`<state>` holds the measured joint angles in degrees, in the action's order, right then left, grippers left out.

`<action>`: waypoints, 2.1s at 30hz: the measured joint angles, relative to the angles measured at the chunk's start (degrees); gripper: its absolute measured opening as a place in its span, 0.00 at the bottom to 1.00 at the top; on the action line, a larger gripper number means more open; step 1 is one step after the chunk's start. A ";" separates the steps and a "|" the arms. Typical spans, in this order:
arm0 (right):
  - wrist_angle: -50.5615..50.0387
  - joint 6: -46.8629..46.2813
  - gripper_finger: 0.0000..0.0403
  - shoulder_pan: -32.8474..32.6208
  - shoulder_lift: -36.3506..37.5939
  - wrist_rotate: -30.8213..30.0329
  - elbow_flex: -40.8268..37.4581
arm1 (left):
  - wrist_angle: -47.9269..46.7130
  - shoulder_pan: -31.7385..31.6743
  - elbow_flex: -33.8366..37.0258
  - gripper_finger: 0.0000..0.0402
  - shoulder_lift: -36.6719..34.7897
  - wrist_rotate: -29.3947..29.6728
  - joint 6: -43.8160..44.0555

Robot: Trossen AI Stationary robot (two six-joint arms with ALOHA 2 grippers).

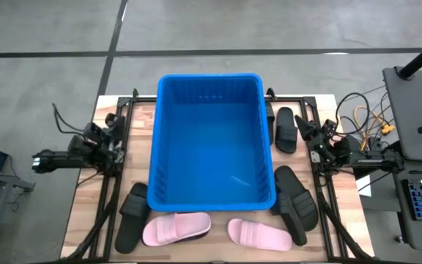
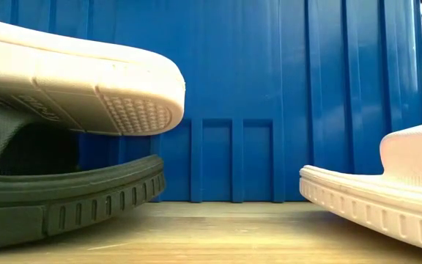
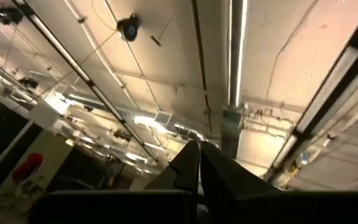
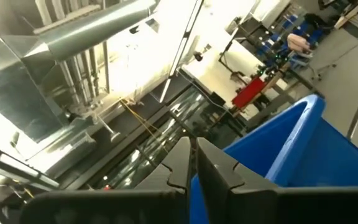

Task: Pick and place slides into bin
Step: Put the black slides into the blue organizer bin

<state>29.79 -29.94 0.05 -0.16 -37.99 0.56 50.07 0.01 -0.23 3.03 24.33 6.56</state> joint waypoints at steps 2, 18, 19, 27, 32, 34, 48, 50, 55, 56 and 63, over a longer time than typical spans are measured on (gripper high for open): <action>0.52 -0.11 0.04 0.00 -0.02 0.24 0.35 | 1.70 0.00 -0.09 0.00 0.31 0.11 -0.01; -34.15 15.16 0.34 -0.02 -16.27 0.45 33.93 | 1.93 0.00 -7.65 0.30 10.98 5.05 -2.45; -36.48 15.16 0.35 -0.02 -17.91 0.43 36.75 | 1.97 0.00 -8.00 0.31 11.24 5.08 -2.20; -55.05 16.14 0.37 -0.02 -28.68 -10.60 53.88 | 2.31 0.00 -8.44 0.31 11.16 9.46 -2.68; -72.53 9.16 0.34 0.00 -33.76 -17.80 59.64 | 1.99 0.00 -8.39 0.31 11.42 11.60 -2.95; -78.70 5.25 0.32 0.00 -35.68 -17.64 61.00 | 2.12 0.00 -8.33 0.31 11.56 12.16 -3.01; -92.35 -9.08 0.25 -0.02 -43.47 6.55 66.87 | 2.04 0.00 -7.76 0.31 11.49 14.24 -2.90; -92.34 -9.10 0.24 -0.02 -43.88 14.05 68.19 | 2.04 0.00 -7.76 0.31 11.49 14.24 -2.87; -92.25 -14.96 0.23 -0.02 -44.24 30.55 70.31 | 2.04 0.00 -7.76 0.31 11.47 14.76 -2.92; -92.23 -17.01 0.22 -0.02 -44.23 32.61 70.52 | 2.03 0.00 -7.77 0.31 11.47 15.13 -2.92; -93.82 -30.58 0.21 -0.02 -44.23 45.87 70.41 | 2.04 0.00 -7.76 0.31 11.47 15.24 -2.83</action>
<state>-64.03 -60.52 0.03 -44.39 7.88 70.97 52.12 0.01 -7.99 14.50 39.57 3.73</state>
